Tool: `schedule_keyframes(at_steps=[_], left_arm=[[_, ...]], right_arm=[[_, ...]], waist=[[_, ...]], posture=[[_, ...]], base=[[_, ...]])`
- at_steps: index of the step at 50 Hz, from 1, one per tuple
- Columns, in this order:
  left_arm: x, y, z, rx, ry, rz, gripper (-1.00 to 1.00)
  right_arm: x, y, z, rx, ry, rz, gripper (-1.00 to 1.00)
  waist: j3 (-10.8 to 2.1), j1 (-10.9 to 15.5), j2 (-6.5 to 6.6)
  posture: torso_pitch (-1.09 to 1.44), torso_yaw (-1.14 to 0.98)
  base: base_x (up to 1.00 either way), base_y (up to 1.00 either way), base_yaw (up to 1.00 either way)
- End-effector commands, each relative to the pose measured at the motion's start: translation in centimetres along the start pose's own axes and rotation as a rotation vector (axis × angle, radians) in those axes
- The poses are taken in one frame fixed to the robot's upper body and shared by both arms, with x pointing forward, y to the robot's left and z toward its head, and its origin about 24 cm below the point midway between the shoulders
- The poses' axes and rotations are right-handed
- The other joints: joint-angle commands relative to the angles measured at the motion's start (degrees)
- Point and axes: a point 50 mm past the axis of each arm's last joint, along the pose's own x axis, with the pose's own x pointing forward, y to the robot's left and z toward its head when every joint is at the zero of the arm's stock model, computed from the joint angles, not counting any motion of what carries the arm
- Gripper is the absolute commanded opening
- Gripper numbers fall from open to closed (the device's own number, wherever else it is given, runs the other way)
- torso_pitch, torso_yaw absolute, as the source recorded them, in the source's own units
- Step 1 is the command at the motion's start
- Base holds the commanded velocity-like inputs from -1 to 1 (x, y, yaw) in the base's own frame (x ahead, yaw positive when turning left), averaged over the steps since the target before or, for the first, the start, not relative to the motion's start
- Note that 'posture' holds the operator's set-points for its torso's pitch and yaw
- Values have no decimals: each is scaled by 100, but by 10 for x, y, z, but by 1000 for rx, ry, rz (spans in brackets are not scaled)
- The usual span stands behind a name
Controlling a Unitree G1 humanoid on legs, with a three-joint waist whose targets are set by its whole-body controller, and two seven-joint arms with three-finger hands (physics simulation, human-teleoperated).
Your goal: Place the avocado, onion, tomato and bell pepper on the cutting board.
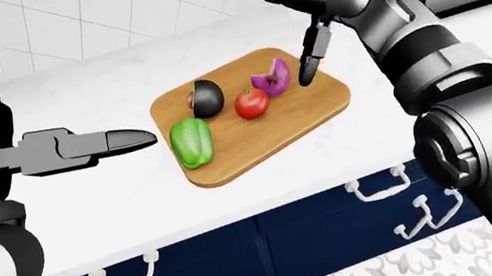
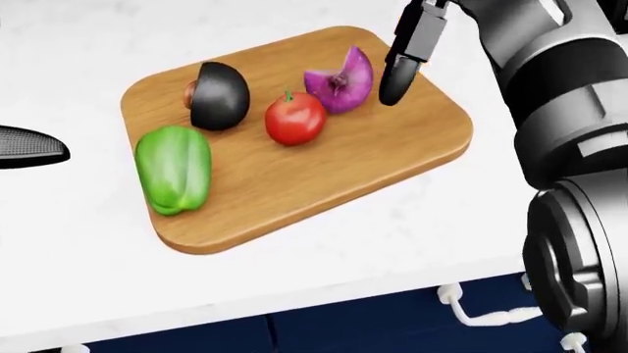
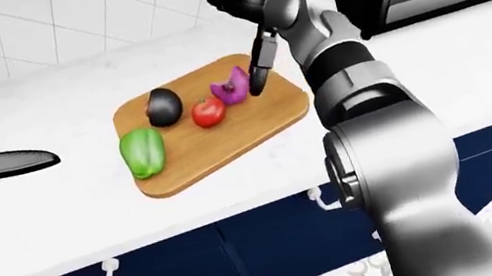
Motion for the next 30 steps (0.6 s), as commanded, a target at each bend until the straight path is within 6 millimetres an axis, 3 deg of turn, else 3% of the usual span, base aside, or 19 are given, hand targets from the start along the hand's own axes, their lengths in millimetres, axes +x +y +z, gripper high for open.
schedule_keyframes(at_steps=[1,3,10,30], left_arm=[[1,3,9,13,-55,22,100],[2,4,10,12,-57,24,100],[2,4,12,13,-62,24,100],[1,3,9,26,-65,27,100]], right_arm=[[-17,-40,25,-32,-77,-123,100],[-25,-56,30,-34,-88,-153,100],[-40,-79,39,-38,-110,-214,100],[-38,-76,34,-34,-102,-207,100]], waist=[[-187,-8,3],[-176,-5,3],[-140,-10,-14],[-142,-7,-13]], posture=[[0,0],[0,0],[0,0],[0,0]], base=[[0,0,0],[0,0,0],[0,0,0],[0,0,0]])
